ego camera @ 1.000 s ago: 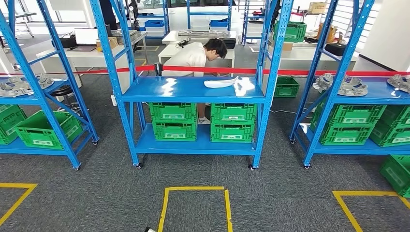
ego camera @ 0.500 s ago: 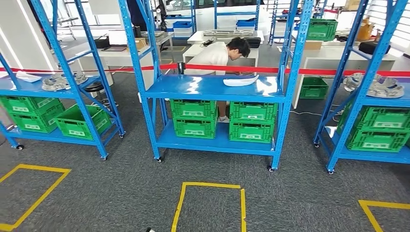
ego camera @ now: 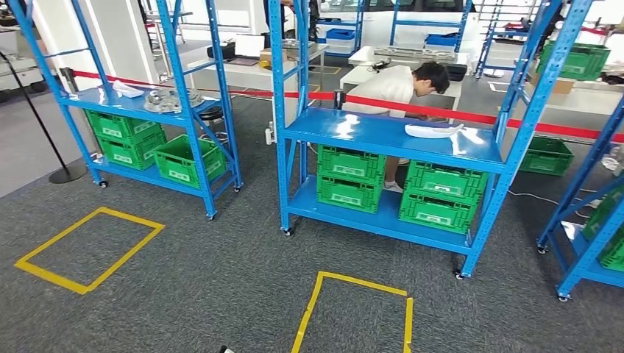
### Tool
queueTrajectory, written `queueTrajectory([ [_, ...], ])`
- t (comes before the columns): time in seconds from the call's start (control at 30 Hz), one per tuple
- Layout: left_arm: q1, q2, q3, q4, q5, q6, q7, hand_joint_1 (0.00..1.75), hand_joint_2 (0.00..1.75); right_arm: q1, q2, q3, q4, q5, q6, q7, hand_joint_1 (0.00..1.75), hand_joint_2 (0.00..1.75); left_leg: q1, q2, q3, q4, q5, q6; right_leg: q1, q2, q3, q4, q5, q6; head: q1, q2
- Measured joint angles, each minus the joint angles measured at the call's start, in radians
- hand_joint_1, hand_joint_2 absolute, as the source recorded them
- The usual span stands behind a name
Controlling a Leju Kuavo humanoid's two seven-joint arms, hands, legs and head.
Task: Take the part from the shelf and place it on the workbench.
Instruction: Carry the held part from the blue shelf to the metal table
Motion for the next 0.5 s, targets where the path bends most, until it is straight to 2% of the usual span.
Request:
queueTrajectory([
  [0.03, 0.002, 0.0, 0.0, 0.0, 0.0, 0.001, 0.0, 1.75, 1.75, 0.001, 0.0, 0.0, 0.0, 0.0, 0.0, 0.0, 0.0, 0.0, -0.001, -0.014, -0.004, 0.004, 0.001, 0.0, 0.001, 0.004, -0.013, 0.031, -0.004, -0.002, 0.001, 0.0],
  [0.07, 0.003, 0.0, 0.0, 0.001, -0.001, 0.002, 0.0, 1.75, 1.75, 0.001, 0.0, 0.0, 0.0, 0.0, 0.0, 0.0, 0.0, 0.0, -0.001, -0.029, -0.008, 0.009, 0.002, 0.0, 0.003, 0.007, -0.01, 0.026, 0.011, -0.005, 0.001, 0.0],
  [0.1, 0.004, 0.0, 0.001, 0.001, -0.001, 0.004, -0.001, 1.75, 1.75, 0.001, 0.0, 0.0, 0.0, 0.0, 0.0, 0.0, 0.0, 0.0, -0.002, -0.043, -0.011, 0.015, 0.002, -0.001, 0.004, 0.012, 0.012, -0.018, 0.042, -0.008, 0.002, 0.0],
  [0.13, 0.004, -0.001, 0.001, 0.0, -0.001, 0.006, -0.001, 1.75, 1.75, 0.001, 0.0, 0.0, 0.0, 0.0, 0.0, 0.0, 0.0, 0.0, -0.001, -0.057, -0.014, 0.02, 0.002, -0.002, 0.004, 0.025, 0.046, -0.086, 0.073, -0.013, 0.002, 0.0],
  [0.2, 0.003, -0.002, 0.001, 0.0, -0.001, 0.009, 0.0, 1.75, 1.75, 0.001, 0.0, 0.0, 0.0, 0.0, 0.001, -0.002, 0.0, 0.0, -0.002, -0.082, -0.022, 0.028, 0.003, -0.011, 0.003, 0.065, 0.097, -0.194, 0.107, -0.019, 0.003, 0.0],
  [0.23, 0.003, -0.004, 0.002, 0.0, -0.001, 0.01, 0.001, 1.75, 1.75, 0.0, 0.0, 0.0, 0.0, -0.001, 0.001, -0.004, 0.0, 0.0, -0.001, -0.093, -0.027, 0.03, 0.005, -0.018, 0.004, 0.078, 0.107, -0.218, 0.109, -0.021, 0.003, 0.0],
  [0.27, 0.003, -0.004, 0.002, 0.001, -0.001, 0.01, 0.003, 1.75, 1.75, 0.0, 0.0, 0.0, 0.0, -0.001, 0.001, -0.005, 0.0, 0.0, 0.001, -0.103, -0.032, 0.028, 0.009, -0.025, 0.006, 0.08, 0.107, -0.221, 0.108, -0.023, 0.003, 0.0],
  [0.3, 0.003, -0.005, 0.002, 0.003, -0.001, 0.01, 0.005, 1.75, 1.75, -0.001, 0.0, 0.0, 0.0, -0.001, 0.001, -0.006, 0.0, 0.0, 0.003, -0.114, -0.037, 0.026, 0.014, -0.033, 0.006, 0.07, 0.106, -0.223, 0.111, -0.026, 0.004, 0.0],
  [0.33, 0.004, -0.004, 0.002, 0.005, -0.001, 0.01, 0.008, 1.75, 1.75, -0.002, 0.001, 0.0, 0.0, -0.002, 0.001, -0.005, 0.0, 0.0, 0.003, -0.113, -0.041, 0.026, 0.015, -0.039, 0.004, 0.059, 0.106, -0.228, 0.116, -0.033, 0.004, 0.0],
  [0.37, 0.004, -0.003, 0.002, 0.007, -0.001, 0.01, 0.01, 1.75, 1.75, -0.003, 0.002, 0.0, 0.0, -0.002, 0.001, -0.005, 0.0, 0.0, 0.002, -0.096, -0.048, 0.035, 0.008, -0.044, 0.002, 0.046, 0.107, -0.233, 0.12, -0.04, 0.0, 0.0],
  [0.4, 0.002, -0.003, 0.002, 0.009, -0.001, 0.01, 0.011, 1.75, 1.75, -0.003, 0.003, -0.001, 0.0, -0.002, 0.001, -0.005, 0.0, 0.0, 0.0, -0.069, -0.062, 0.064, -0.01, -0.049, 0.0, 0.033, 0.108, -0.238, 0.124, -0.046, -0.003, 0.0],
  [0.47, -0.003, -0.003, 0.003, 0.013, 0.0, 0.01, 0.011, 1.75, 1.75, 0.0, 0.003, -0.001, 0.0, -0.002, 0.001, -0.005, 0.0, 0.0, 0.002, -0.011, -0.111, 0.173, -0.07, -0.058, 0.0, 0.004, 0.107, -0.241, 0.126, -0.052, -0.011, 0.0],
  [0.5, -0.005, -0.004, 0.003, 0.015, 0.0, 0.01, 0.011, 1.75, 1.75, 0.002, 0.003, -0.001, 0.0, -0.002, 0.001, -0.005, 0.0, 0.0, 0.004, 0.001, -0.138, 0.235, -0.097, -0.063, 0.001, -0.011, 0.106, -0.24, 0.126, -0.053, -0.011, 0.0],
])
